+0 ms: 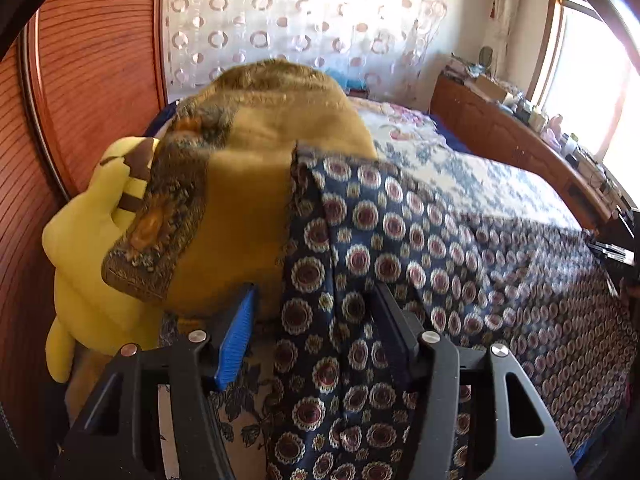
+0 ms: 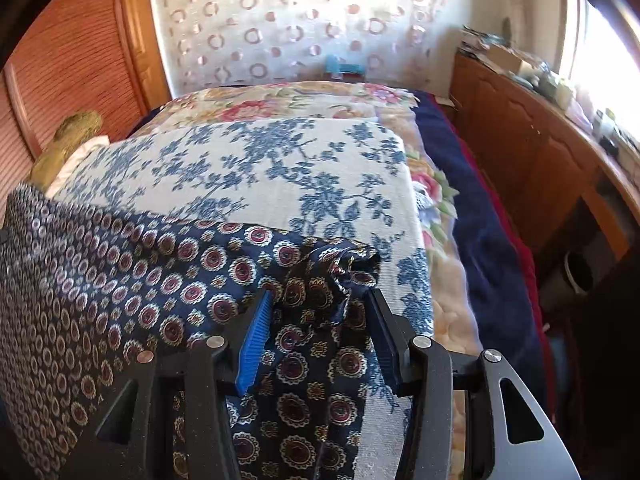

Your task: Fold small clothes

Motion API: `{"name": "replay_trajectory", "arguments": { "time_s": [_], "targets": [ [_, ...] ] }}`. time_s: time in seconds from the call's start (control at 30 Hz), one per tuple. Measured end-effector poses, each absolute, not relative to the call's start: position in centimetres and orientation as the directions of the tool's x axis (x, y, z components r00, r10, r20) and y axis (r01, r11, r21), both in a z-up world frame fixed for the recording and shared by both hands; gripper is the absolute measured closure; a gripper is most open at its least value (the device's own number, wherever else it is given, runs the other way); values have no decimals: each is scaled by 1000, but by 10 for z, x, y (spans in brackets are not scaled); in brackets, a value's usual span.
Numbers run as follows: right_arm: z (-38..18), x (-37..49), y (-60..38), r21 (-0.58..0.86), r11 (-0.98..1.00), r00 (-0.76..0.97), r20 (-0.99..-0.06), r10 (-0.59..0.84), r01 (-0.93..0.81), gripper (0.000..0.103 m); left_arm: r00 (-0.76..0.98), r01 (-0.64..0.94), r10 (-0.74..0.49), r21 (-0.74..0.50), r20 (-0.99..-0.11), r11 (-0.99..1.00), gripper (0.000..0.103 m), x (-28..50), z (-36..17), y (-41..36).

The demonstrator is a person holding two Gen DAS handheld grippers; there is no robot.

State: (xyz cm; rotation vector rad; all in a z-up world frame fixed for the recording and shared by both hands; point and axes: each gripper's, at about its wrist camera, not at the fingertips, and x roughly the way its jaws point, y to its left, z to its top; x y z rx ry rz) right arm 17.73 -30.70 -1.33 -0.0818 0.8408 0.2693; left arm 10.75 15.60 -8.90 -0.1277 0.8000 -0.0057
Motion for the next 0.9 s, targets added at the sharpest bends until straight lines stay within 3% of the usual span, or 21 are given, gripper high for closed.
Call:
{"name": "replay_trajectory", "arguments": {
  "time_s": [0.13,0.27,0.33,0.47,0.67,0.73,0.77,0.9],
  "targets": [
    [-14,175,-301,46,945,610,-754,245,-323,95,686,-27,-72,-125,-724,992,45,109,-93,155],
    [-13,172,-293,21,935,601,-761,245,-355,99,688,-22,-73,-122,-722,992,73,104,-93,158],
    [-12,169,-289,8,934,614,-751,242,-358,99,697,-21,-57,-100,-715,995,93,101,-91,157],
    [-3,155,-288,-10,937,674,-698,243,-348,100,722,17,-70,-83,-688,996,99,92,-80,151],
    [11,144,-290,-19,939,714,-655,247,-343,100,755,-13,-44,-83,-654,996,95,90,-58,154],
    [7,145,-290,-31,940,706,-668,234,-341,100,768,-11,-36,-69,-640,998,76,92,-52,157],
    [4,146,-290,-34,940,702,-674,229,-339,100,774,-4,-40,-69,-631,998,61,93,-49,158],
    [-5,154,-293,-16,946,680,-699,222,-325,100,766,13,-72,-97,-639,995,51,111,-41,162]
  ]
}}
